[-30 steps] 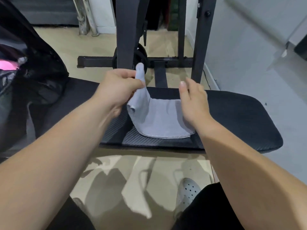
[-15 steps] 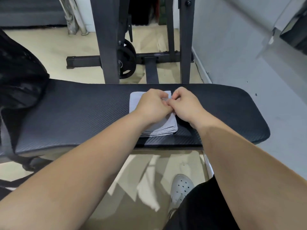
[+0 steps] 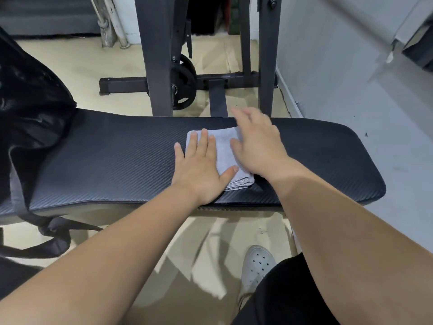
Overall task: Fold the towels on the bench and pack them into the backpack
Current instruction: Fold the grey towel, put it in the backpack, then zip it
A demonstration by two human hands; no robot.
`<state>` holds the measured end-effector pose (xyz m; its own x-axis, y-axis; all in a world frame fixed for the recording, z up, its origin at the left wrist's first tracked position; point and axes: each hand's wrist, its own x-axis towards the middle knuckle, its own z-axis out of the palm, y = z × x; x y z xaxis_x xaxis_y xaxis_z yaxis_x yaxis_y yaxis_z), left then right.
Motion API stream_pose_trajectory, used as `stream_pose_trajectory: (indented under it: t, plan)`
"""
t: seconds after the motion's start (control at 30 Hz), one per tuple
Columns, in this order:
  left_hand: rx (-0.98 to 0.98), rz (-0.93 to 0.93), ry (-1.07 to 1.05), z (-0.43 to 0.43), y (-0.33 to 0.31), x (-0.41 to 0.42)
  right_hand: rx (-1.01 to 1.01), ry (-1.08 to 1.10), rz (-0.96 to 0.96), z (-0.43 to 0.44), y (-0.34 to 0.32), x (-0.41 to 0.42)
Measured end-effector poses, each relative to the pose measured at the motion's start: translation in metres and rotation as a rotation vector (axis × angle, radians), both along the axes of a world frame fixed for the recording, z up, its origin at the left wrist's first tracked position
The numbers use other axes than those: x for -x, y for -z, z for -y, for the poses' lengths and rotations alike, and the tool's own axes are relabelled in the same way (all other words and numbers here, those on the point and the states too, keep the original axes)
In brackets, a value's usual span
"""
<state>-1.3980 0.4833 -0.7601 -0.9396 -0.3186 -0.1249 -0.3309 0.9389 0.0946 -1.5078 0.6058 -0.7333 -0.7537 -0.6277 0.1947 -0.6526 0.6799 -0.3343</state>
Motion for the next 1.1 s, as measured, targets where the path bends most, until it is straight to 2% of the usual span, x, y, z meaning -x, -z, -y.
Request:
stream_pose_trajectory:
  t: [0.03,0.1,0.17,0.33,0.5,0.6,0.7,0.8,0.9,1.0,1.1]
  plan:
    - [-0.004,0.002,-0.002,-0.001,0.0,0.001,-0.098,-0.054,-0.012,0.003,0.004,-0.002]
    - [-0.015,0.008,0.003,-0.001,0.0,0.001,-0.296,-0.079,0.13,0.005,0.014,-0.003]
    - [-0.015,0.014,0.017,0.001,0.0,0.001,-0.354,-0.055,0.287,0.003,0.02,-0.002]
    - [-0.018,-0.027,0.053,0.009,-0.007,-0.01,-0.33,-0.03,0.278,0.004,0.013,-0.003]
    - [-0.019,-0.065,0.093,0.05,-0.03,-0.051,-0.379,-0.022,0.156,0.008,-0.017,-0.021]
    - [-0.034,-0.063,0.03,0.081,-0.041,-0.078,-0.361,-0.139,0.253,0.012,-0.025,-0.046]
    - [-0.064,0.013,-0.026,0.1,-0.043,-0.099,-0.453,-0.222,0.303,0.022,-0.026,-0.072]
    - [-0.093,0.07,-0.001,0.103,-0.033,-0.114,-0.465,-0.168,0.196,0.033,-0.027,-0.077]
    - [-0.127,0.025,-0.014,0.101,-0.03,-0.115,-0.331,-0.122,0.11,0.038,-0.028,-0.068]
    - [-0.199,-0.02,-0.067,0.103,-0.036,-0.105,-0.259,-0.275,0.214,0.04,-0.027,-0.056]
    - [-0.301,-0.004,-0.103,0.109,-0.038,-0.096,-0.32,-0.361,0.33,0.045,-0.019,-0.046]
